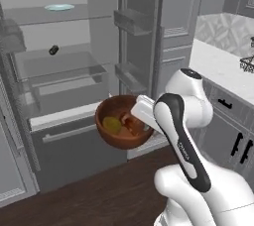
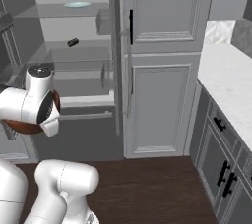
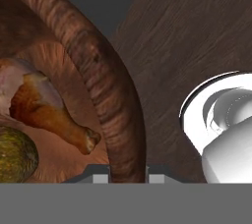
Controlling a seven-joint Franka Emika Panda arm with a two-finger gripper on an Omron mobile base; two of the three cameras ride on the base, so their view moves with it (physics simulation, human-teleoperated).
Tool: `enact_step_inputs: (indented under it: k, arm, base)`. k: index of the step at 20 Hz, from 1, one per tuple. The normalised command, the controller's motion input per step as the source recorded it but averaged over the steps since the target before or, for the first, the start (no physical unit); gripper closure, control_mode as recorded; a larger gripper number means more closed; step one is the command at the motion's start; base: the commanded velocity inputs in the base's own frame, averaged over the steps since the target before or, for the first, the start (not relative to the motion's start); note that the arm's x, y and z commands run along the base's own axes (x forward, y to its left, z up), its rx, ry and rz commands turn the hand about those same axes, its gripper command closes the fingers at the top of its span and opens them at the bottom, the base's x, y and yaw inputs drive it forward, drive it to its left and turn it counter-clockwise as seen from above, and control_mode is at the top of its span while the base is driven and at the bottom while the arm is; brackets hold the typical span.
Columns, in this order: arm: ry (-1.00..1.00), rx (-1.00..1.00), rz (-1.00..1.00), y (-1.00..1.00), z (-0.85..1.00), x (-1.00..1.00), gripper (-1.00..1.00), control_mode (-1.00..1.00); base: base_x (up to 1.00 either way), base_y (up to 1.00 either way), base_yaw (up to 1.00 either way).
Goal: Pick the chicken drumstick and avocado from their plates and place them in the bowl. Then put the bowl in the fridge.
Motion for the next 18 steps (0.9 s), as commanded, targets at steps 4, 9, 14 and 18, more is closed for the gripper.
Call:
enact_step_inputs:
  k: [4,9,14,18]
  arm:
    - [0.0,0.0,0.0,0.0,0.0,0.0,1.0,1.0]
    - [0.0,0.0,0.0,0.0,0.0,0.0,1.0,1.0]
    - [0.0,0.0,0.0,0.0,0.0,0.0,1.0,1.0]
    - [0.0,0.0,0.0,0.0,0.0,0.0,1.0,1.0]
  base:
    - [0.89,0.73,-0.21]
    - [0.4,0.94,-0.16]
    - [0.6,0.06,-0.06]
    - [0.72,-0.03,0.0]
